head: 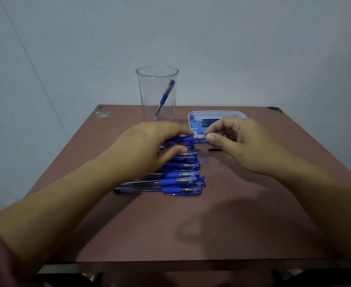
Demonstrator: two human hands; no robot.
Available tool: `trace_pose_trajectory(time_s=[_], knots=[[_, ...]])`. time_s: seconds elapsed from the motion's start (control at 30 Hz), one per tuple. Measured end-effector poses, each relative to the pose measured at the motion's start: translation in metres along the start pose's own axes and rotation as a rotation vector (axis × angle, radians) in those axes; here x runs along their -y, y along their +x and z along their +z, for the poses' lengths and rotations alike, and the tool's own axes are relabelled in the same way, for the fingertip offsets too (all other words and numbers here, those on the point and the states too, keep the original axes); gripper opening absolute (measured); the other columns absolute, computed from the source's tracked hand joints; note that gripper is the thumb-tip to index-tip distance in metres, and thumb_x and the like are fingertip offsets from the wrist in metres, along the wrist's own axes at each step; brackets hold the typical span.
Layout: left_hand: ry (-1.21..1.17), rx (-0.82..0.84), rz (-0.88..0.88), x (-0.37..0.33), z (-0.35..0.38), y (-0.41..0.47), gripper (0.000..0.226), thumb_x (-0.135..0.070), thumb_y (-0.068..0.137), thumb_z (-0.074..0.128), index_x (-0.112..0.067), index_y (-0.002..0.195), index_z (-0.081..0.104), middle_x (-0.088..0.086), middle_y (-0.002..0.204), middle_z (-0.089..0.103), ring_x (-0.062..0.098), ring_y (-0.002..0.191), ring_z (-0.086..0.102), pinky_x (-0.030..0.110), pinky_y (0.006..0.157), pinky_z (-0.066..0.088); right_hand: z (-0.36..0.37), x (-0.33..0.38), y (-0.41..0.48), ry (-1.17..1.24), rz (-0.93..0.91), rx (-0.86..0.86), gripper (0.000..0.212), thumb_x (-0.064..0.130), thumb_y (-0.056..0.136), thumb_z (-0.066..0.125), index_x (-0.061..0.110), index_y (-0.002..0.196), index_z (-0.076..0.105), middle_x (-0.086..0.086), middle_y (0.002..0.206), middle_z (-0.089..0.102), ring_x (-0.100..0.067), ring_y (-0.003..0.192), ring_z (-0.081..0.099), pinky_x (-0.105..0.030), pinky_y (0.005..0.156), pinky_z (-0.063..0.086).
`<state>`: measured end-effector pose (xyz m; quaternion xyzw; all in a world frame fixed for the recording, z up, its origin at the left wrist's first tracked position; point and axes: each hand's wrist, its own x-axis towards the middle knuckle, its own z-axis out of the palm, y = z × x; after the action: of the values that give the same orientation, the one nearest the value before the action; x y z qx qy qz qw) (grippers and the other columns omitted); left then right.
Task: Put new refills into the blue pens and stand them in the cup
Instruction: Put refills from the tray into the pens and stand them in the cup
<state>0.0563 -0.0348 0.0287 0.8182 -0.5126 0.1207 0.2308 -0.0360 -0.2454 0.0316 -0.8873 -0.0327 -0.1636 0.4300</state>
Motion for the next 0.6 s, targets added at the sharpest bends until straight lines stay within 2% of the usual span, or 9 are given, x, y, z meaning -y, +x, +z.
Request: trace_pose_trajectory(time_s=[0.07,0.13,0.2,0.27,0.33,0.43,0.53,0.6], knots=[[-0.095,-0.003,-0.042,0.002,0.006,0.001,0.028,-0.036,0.091,0.063,-0.04,0.119,0.061,-0.016,0.1,0.068,0.006,0.087,0.064,0.035,0.077,0.055,0.005,-0.005,-0.006,0.061,0.009,-0.028,0.008,0.018,0.09,0.065,0.026,0.087,0.065,-0.004,0.085,0.069,-0.024,0.079,0.064,-0.032,0.076,0.053],[-0.152,-0.014,-0.065,0.005,0.013,-0.001,0.026,-0.031,0.091,0.064,-0.043,0.114,0.062,-0.015,0.093,0.067,0.008,0.079,0.062,0.038,0.072,0.054,0.011,-0.012,-0.01,0.115,0.01,-0.04,0.008,0.019,0.089,0.067,0.026,0.089,0.066,-0.004,0.085,0.068,-0.018,0.075,0.061,-0.033,0.077,0.053],[-0.193,-0.019,-0.085,0.008,0.019,-0.004,0.026,-0.028,0.092,0.064,-0.044,0.112,0.062,-0.015,0.093,0.067,0.006,0.079,0.061,0.034,0.072,0.053,0.016,-0.017,-0.011,0.138,0.017,-0.034,0.008,0.021,0.086,0.069,0.027,0.09,0.067,-0.008,0.087,0.068,-0.013,0.077,0.059,-0.034,0.078,0.053],[-0.234,-0.03,-0.089,0.008,0.022,-0.006,0.026,-0.025,0.093,0.063,-0.043,0.111,0.063,-0.016,0.094,0.067,0.003,0.082,0.06,0.027,0.072,0.051,0.02,-0.019,-0.009,0.138,0.014,-0.036,0.009,0.021,0.085,0.07,0.029,0.089,0.068,-0.011,0.087,0.068,-0.015,0.076,0.058,-0.034,0.077,0.054],[-0.253,-0.026,-0.1,0.009,0.024,-0.008,0.026,-0.024,0.094,0.06,-0.043,0.113,0.063,-0.016,0.096,0.067,0.003,0.084,0.061,0.027,0.073,0.051,0.021,-0.021,-0.007,0.117,-0.004,-0.052,0.014,0.018,0.086,0.07,0.031,0.087,0.068,-0.007,0.083,0.068,-0.016,0.073,0.059,-0.029,0.071,0.054],[-0.271,-0.016,-0.114,0.01,0.024,-0.011,0.029,-0.024,0.096,0.059,-0.048,0.113,0.058,-0.018,0.091,0.066,0.006,0.082,0.062,0.033,0.07,0.052,0.022,-0.022,-0.006,0.09,-0.044,-0.065,0.019,0.015,0.086,0.071,0.033,0.085,0.066,0.002,0.077,0.067,-0.007,0.069,0.058,-0.016,0.066,0.048],[-0.299,0.008,-0.108,0.01,0.024,-0.01,0.031,-0.024,0.097,0.057,-0.051,0.112,0.055,-0.015,0.088,0.068,0.01,0.08,0.064,0.034,0.07,0.052,0.024,-0.024,-0.006,0.035,-0.082,-0.074,0.018,0.018,0.086,0.071,0.035,0.087,0.065,0.005,0.079,0.067,-0.011,0.071,0.061,-0.018,0.068,0.048],[-0.327,0.024,-0.098,0.011,0.024,-0.011,0.032,-0.023,0.097,0.056,-0.052,0.109,0.059,-0.017,0.087,0.068,0.008,0.08,0.065,0.028,0.069,0.052,0.022,-0.025,-0.006,0.021,-0.105,-0.094,0.016,0.021,0.086,0.069,0.036,0.087,0.064,0.007,0.083,0.069,-0.011,0.075,0.063,-0.018,0.07,0.049]])
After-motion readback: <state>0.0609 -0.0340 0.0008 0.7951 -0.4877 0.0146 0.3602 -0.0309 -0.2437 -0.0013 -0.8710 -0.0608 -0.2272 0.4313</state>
